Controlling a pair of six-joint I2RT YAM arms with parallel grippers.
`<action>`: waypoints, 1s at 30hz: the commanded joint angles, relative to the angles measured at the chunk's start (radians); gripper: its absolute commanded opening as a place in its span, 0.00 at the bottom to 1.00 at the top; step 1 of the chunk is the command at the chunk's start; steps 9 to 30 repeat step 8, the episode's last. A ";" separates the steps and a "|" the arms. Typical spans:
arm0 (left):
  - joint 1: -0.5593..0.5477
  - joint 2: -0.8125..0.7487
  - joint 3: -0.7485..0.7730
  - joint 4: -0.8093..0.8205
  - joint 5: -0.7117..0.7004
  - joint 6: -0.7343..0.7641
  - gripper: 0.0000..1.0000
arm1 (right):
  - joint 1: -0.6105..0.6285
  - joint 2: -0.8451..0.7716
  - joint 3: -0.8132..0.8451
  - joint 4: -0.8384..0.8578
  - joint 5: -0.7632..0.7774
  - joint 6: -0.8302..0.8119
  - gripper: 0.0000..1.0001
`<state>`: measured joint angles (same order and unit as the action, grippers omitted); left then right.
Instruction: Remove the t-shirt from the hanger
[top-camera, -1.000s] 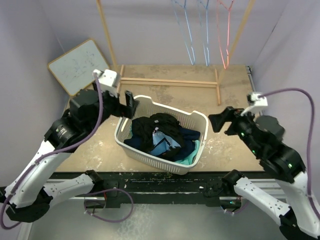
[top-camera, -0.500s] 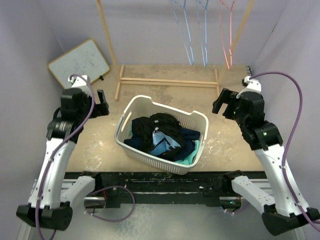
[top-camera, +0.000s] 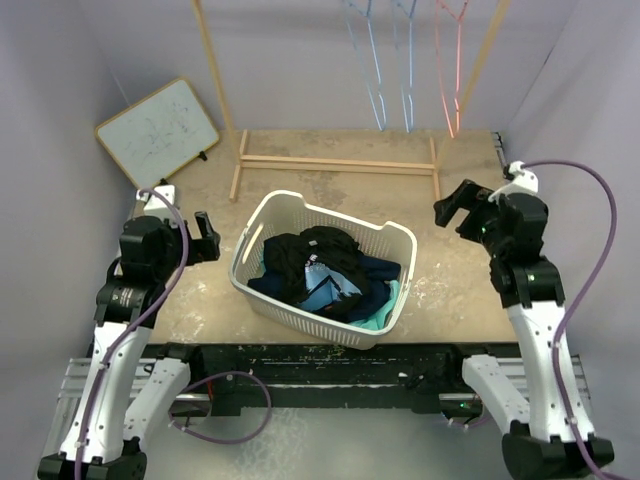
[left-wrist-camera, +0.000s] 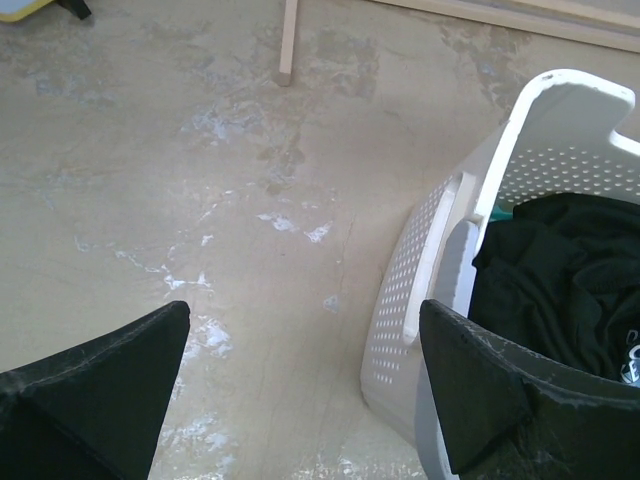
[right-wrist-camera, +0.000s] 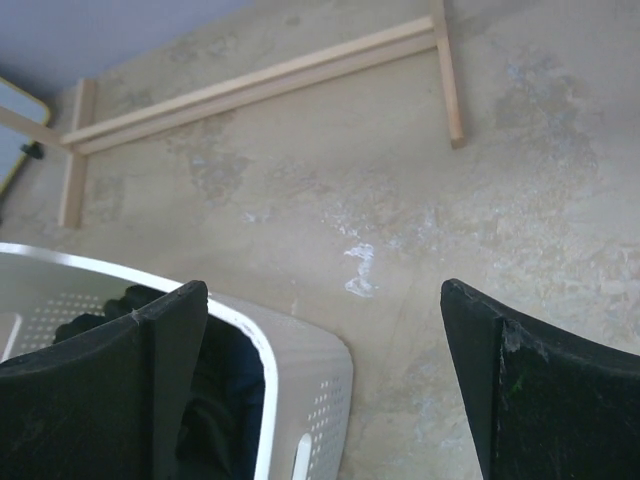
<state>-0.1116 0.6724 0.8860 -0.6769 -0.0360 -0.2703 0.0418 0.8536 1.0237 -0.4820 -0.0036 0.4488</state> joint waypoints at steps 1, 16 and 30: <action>0.002 -0.010 0.001 0.044 0.040 -0.006 0.99 | 0.000 -0.127 -0.052 0.101 -0.007 0.046 1.00; -0.004 -0.043 -0.019 0.054 0.037 -0.012 0.99 | 0.000 -0.109 -0.071 0.040 0.005 -0.002 1.00; -0.004 -0.043 -0.019 0.054 0.037 -0.012 0.99 | 0.000 -0.109 -0.071 0.040 0.005 -0.002 1.00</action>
